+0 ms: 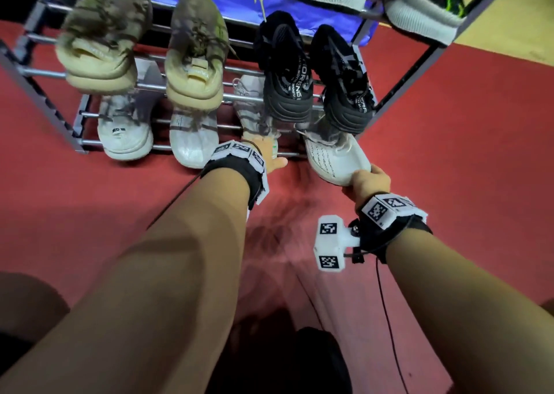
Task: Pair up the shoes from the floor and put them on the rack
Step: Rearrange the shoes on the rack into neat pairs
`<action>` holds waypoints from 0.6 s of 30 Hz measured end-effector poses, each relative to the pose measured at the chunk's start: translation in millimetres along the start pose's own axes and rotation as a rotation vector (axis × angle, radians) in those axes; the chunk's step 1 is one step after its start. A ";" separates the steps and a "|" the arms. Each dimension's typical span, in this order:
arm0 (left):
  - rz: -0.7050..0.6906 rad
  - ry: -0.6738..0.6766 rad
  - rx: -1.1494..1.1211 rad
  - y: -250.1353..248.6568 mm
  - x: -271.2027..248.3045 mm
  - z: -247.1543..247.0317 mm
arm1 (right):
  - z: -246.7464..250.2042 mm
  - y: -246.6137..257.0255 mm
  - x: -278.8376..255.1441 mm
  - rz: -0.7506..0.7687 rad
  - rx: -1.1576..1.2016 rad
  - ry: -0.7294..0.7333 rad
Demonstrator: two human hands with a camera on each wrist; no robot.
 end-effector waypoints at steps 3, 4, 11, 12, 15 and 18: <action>-0.053 0.012 0.038 -8.3 -18.6 7.5 | 21.0 6.3 -14.0 -0.047 -0.066 -0.015; -0.063 0.023 0.039 -10.7 -23.5 9.3 | 27.3 12.7 -18.4 -0.016 -0.122 0.017; -0.067 0.026 -0.152 -12.8 -61.4 34.6 | 69.1 72.1 -45.3 0.157 -0.336 0.152; -0.045 0.037 -0.177 -10.2 -63.3 36.8 | 71.7 80.6 -53.0 0.184 -0.271 0.187; 0.022 0.073 -0.302 4.7 -74.5 45.2 | 84.7 92.6 -69.4 0.197 -0.177 0.196; 0.104 0.112 -0.414 20.4 -74.1 46.4 | 91.7 96.8 -83.8 0.195 0.005 0.189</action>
Point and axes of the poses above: each hand's wrist, its own x-axis towards the middle knuckle, its own z-axis out of the back of the hand, y = z × x, the point moved 8 cm from there along x, towards the middle knuckle, and after that the axes turned 15 degrees about z, right-handed, at the moved point
